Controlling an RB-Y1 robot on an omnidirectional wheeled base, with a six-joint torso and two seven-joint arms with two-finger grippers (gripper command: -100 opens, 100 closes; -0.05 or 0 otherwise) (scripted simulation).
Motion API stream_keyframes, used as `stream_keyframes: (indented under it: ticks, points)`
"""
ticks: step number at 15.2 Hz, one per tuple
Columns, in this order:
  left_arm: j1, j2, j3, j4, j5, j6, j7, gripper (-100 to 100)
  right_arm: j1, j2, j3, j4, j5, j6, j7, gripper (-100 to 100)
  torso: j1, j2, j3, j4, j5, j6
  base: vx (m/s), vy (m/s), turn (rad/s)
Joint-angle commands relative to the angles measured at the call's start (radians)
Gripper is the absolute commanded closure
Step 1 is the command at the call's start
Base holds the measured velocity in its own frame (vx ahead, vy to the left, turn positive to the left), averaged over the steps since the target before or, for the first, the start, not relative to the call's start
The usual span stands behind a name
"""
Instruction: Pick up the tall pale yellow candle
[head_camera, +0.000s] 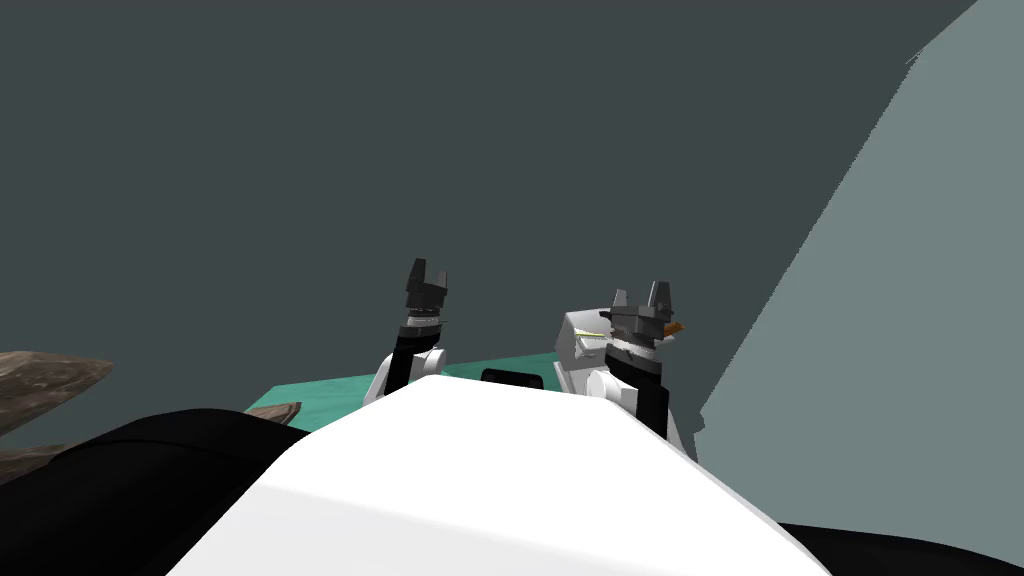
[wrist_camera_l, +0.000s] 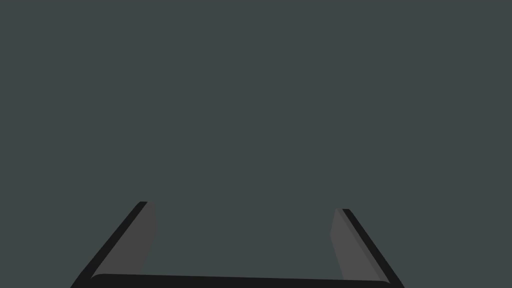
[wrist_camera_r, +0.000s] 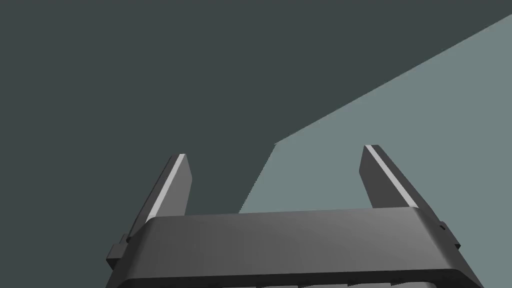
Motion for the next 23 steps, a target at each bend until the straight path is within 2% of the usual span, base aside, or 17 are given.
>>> stream_keyframes:
  ticks: [1,2,3,4,5,6,7,8,9,12,13,16,17,20,21,22,23]
  points:
    - [0.000,0.000,0.000,0.000,0.000,0.000,0.000,0,0.001,-0.048,0.001,0.005,0.012,0.004,0.004,-100,0.000,0.000,0.000,0.000,0.000,0.000,0.000,0.000,0.000]
    - [0.000,0.000,0.000,0.000,0.000,0.000,0.000,0,0.001,-0.048,0.001,0.005,0.012,0.004,0.004,-100,0.000,0.000,0.000,0.000,0.000,0.000,0.000,0.000,0.000]
    - [0.000,0.000,0.000,0.000,0.000,0.000,0.000,0,0.001,-0.083,0.003,0.011,0.024,0.008,0.008,-100,0.000,0.000,0.000,0.000,0.000,0.000,0.000,0.008,0.009]
    - [0.000,0.000,0.000,0.000,0.000,0.000,0.000,0,0.001,-0.083,0.003,0.011,0.024,0.008,0.008,-100,0.000,0.000,0.000,0.000,0.000,0.000,0.000,0.008,0.008]
    - [0.000,0.000,0.000,0.000,0.000,0.000,0.000,0,0.002,-0.119,0.005,0.018,0.041,0.013,0.014,-100,0.000,0.000,0.000,0.000,0.000,0.000,0.000,0.008,0.012]
    - [0.000,0.000,0.000,0.000,0.000,0.000,0.000,0,0.002,-0.119,0.005,0.018,0.041,0.013,0.014,-100,0.000,0.000,0.000,0.000,0.000,0.000,-0.001,0.009,0.012]
    - [0.000,0.000,0.000,0.000,0.000,0.000,0.000,0,0.003,-0.155,0.007,0.027,0.061,0.019,0.021,-100,0.000,0.000,0.000,0.000,0.000,0.000,0.000,0.012,0.018]
    - [0.000,0.000,0.000,0.000,0.000,0.000,0.000,0,0.003,-0.155,0.007,0.027,0.061,0.019,0.021,-100,0.000,0.000,0.000,0.000,0.000,0.000,-0.001,0.014,0.014]
    - [0.000,0.000,0.000,0.000,0.000,0.000,0.000,0,0.004,-0.191,0.010,0.037,0.084,0.027,0.029,-100,0.001,0.000,0.000,0.000,0.000,0.000,-0.002,0.015,0.018]
    - [0.000,0.000,0.000,0.000,0.000,0.000,0.000,0,0.005,-0.228,0.013,0.049,0.111,0.035,0.038,-100,0.001,0.000,0.000,0.000,0.000,0.000,0.000,0.015,0.020]
    - [0.000,0.000,0.000,0.000,0.000,0.000,0.000,0,0.006,-0.264,0.017,0.062,0.141,0.045,0.049,-100,0.001,0.000,0.000,0.000,0.000,0.000,-0.002,0.017,0.025]
    - [0.000,0.000,0.000,0.000,0.000,0.000,0.000,0,0.007,-0.302,0.021,0.077,0.174,0.055,0.060,-100,0.001,0.000,0.000,0.000,0.000,0.000,-0.001,0.019,0.023]
    - [0.000,0.000,0.000,0.000,0.000,0.000,0.000,0,0.009,-0.337,0.025,0.092,0.210,0.067,0.072,-100,0.001,0.000,0.000,0.000,0.000,0.000,-0.001,0.022,0.033]
    - [0.000,0.000,0.000,0.000,0.000,0.000,0.000,0,0.011,-0.375,0.030,0.109,0.248,0.079,0.085,-100,0.001,0.000,0.000,0.000,0.000,0.000,0.000,0.024,0.027]
    - [0.000,0.000,0.000,0.000,0.000,0.000,0.000,0,0.012,-0.410,0.035,0.127,0.282,0.092,0.099,-100,0.001,0.000,0.000,0.000,0.000,0.000,-0.001,0.025,0.027]
    - [0.000,0.000,0.000,0.000,0.000,0.000,0.000,0,0.012,-0.411,0.035,0.127,0.289,0.092,0.099,-100,0.001,0.000,0.000,0.000,0.000,0.000,-0.001,0.023,0.032]
    - [0.000,0.000,0.000,0.000,0.000,0.000,0.000,0,0.014,-0.447,0.040,0.146,0.319,0.106,0.114,-100,0.001,0.000,0.000,0.000,0.000,0.000,-0.001,0.025,0.043]
